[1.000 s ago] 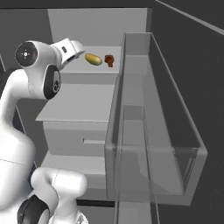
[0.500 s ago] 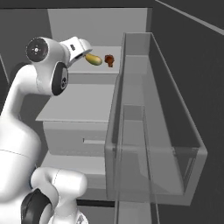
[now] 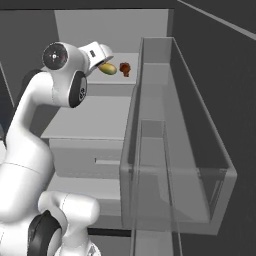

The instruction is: Place one cucumber and one chicken drumstick in each tupperware on the nearby counter, to pack two identical lunches.

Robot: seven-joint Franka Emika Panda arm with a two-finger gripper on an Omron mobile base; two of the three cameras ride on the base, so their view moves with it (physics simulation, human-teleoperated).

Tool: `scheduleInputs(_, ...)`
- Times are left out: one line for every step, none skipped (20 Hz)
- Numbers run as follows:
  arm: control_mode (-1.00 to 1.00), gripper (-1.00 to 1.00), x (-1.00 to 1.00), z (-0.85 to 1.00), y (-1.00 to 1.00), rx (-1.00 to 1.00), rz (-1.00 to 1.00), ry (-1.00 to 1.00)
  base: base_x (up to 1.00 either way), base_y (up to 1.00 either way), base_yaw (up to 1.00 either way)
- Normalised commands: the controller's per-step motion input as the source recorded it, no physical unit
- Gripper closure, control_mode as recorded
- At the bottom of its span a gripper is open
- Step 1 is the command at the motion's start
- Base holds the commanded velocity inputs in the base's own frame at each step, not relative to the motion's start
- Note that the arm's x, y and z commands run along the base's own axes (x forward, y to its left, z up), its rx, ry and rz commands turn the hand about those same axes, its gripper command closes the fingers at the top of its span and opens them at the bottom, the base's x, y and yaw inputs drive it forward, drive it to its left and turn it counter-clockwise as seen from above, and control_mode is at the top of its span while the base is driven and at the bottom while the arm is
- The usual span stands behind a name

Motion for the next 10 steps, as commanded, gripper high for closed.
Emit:
scheduleInputs(-1.0,-1.0,0.01,0.0,0.0,0.0,0.0,0.0,0.0,0.0,0.0)
scheduleInputs(-1.0,-1.0,0.0,0.0,0.0,0.0,0.0,0.0,0.0,0.0,0.0)
scheduleInputs(-1.0,-1.0,0.0,0.0,0.0,0.0,0.06,0.0,0.0,0.0,0.0)
scheduleInputs(-1.0,-1.0,0.06,0.0,0.0,0.0,0.06,0.0,0.0,0.0,0.0)
scheduleInputs(-1.0,-1.0,0.1,0.0,0.0,0.0,0.07,0.0,0.0,0.0,0.0)
scheduleInputs(-1.0,-1.0,0.17,0.0,0.0,0.0,0.08,0.01,0.0,0.0,0.0)
scheduleInputs(-1.0,-1.0,0.14,0.0,0.0,0.01,0.08,0.03,0.0,0.0,0.0)
scheduleInputs(-1.0,-1.0,0.09,0.0,0.0,0.03,0.11,0.03,0.0,0.0,0.0)
scheduleInputs(-1.0,-1.0,0.14,0.0,0.0,0.03,0.1,0.05,0.0,0.0,0.0)
scheduleInputs(-1.0,-1.0,0.14,0.0,0.0,0.03,0.09,0.05,0.0,0.0,0.0)
